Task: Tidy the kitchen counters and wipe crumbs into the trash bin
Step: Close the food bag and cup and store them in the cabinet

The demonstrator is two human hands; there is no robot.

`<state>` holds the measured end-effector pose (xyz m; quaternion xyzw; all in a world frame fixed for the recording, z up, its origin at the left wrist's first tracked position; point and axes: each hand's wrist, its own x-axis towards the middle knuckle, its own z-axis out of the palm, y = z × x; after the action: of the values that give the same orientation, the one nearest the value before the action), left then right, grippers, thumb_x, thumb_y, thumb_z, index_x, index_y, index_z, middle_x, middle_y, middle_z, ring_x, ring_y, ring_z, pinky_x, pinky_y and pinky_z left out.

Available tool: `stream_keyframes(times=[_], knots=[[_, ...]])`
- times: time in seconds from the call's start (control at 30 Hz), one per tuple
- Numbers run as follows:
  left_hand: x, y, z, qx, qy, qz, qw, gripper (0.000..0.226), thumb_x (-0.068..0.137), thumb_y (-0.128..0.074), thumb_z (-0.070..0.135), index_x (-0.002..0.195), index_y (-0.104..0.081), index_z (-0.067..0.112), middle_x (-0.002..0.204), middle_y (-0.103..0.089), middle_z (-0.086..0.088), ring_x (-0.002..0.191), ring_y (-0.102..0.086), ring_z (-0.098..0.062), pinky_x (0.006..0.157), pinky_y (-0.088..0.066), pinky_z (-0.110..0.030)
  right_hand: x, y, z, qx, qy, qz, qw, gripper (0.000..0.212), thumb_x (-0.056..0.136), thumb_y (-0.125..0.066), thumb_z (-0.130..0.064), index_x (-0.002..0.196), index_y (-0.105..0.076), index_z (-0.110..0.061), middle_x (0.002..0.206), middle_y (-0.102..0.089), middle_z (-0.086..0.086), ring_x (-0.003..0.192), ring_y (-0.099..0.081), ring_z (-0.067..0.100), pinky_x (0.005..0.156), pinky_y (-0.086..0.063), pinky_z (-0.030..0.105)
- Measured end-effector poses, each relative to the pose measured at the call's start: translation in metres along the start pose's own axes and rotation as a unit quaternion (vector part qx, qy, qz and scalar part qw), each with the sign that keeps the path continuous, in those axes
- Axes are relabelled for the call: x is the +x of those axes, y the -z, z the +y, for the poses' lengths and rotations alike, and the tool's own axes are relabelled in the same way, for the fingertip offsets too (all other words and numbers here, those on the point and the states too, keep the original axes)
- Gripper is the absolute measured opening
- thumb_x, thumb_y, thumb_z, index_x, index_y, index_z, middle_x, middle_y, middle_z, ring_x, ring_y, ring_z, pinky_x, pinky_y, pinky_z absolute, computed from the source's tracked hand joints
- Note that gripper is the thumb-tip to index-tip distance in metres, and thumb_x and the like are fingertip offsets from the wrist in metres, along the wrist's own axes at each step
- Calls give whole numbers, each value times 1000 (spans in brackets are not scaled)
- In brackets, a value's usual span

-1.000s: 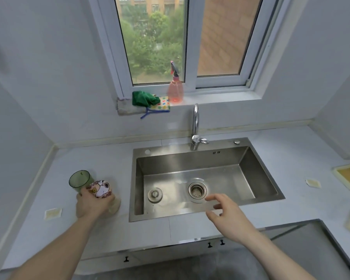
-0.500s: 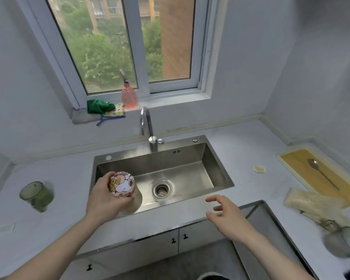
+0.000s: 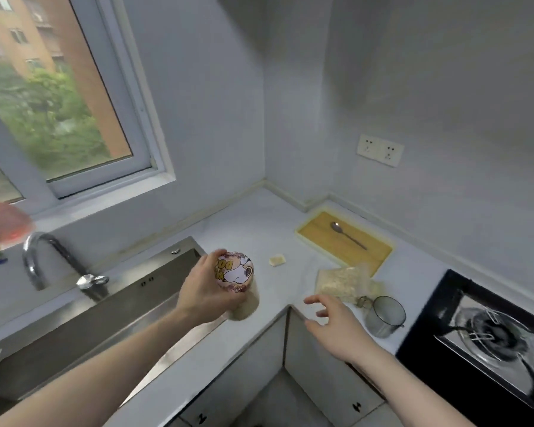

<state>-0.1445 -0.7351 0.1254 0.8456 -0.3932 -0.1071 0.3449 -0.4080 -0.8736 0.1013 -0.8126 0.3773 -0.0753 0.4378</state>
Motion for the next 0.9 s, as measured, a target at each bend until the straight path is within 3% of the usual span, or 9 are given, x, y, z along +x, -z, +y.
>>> stream_keyframes(times=[0.07, 0.17, 0.37, 0.5, 0.63, 0.8, 0.9], knots=[[34, -25, 16, -1, -8, -42, 999, 98, 45, -80, 63, 133, -44, 43, 119, -52, 22, 104, -55, -4, 88, -49, -26, 7, 12, 7, 2, -20, 33, 999, 31, 94, -62, -36, 121, -53, -47, 132, -47, -23, 112, -52, -4, 77, -44, 14], [77, -63, 34, 5, -22, -101, 995, 100, 43, -78, 60, 135, -44, 38, 122, -51, 15, 101, -53, -6, 83, -46, -24, 20, 24, 15, 0, -50, 74, 996, 32, 94, -64, -32, 122, -54, -42, 132, -50, -19, 112, -54, 1, 82, -40, 17], [144, -127, 52, 49, -55, -201, 977, 107, 48, -78, 58, 142, -38, 29, 132, -47, 6, 117, -54, -19, 94, -51, -35, 48, 45, 23, -26, -102, 125, 986, 31, 92, -63, -30, 121, -54, -40, 128, -48, -15, 109, -54, 6, 97, -44, 25], [171, -162, 57, 54, -66, -236, 968, 104, 50, -79, 54, 142, -37, 25, 128, -47, 5, 116, -51, -21, 90, -54, -37, 55, 52, 30, -26, -152, 148, 977, 33, 91, -62, -34, 123, -55, -40, 124, -46, -21, 108, -58, 4, 94, -51, 30], [186, -188, 61, 69, -73, -265, 959, 104, 50, -79, 54, 141, -35, 26, 126, -45, 5, 118, -50, -23, 92, -53, -41, 53, 58, 32, -16, -172, 174, 970, 31, 91, -63, -32, 118, -54, -42, 123, -48, -18, 105, -56, -2, 84, -45, 11], [193, -210, 63, 81, -79, -300, 947, 102, 52, -82, 49, 139, -35, 24, 125, -44, 3, 114, -53, -24, 86, -50, -35, 49, 61, 30, -39, -195, 183, 963, 34, 92, -63, -28, 124, -57, -32, 123, -49, -13, 99, -54, -2, 93, -41, 18], [194, -217, 62, 90, -86, -314, 941, 103, 53, -82, 47, 140, -34, 22, 126, -44, 1, 116, -53, -25, 90, -51, -37, 47, 63, 24, -39, -194, 186, 962, 34, 92, -62, -29, 125, -57, -33, 125, -48, -14, 104, -56, 3, 98, -44, 22]])
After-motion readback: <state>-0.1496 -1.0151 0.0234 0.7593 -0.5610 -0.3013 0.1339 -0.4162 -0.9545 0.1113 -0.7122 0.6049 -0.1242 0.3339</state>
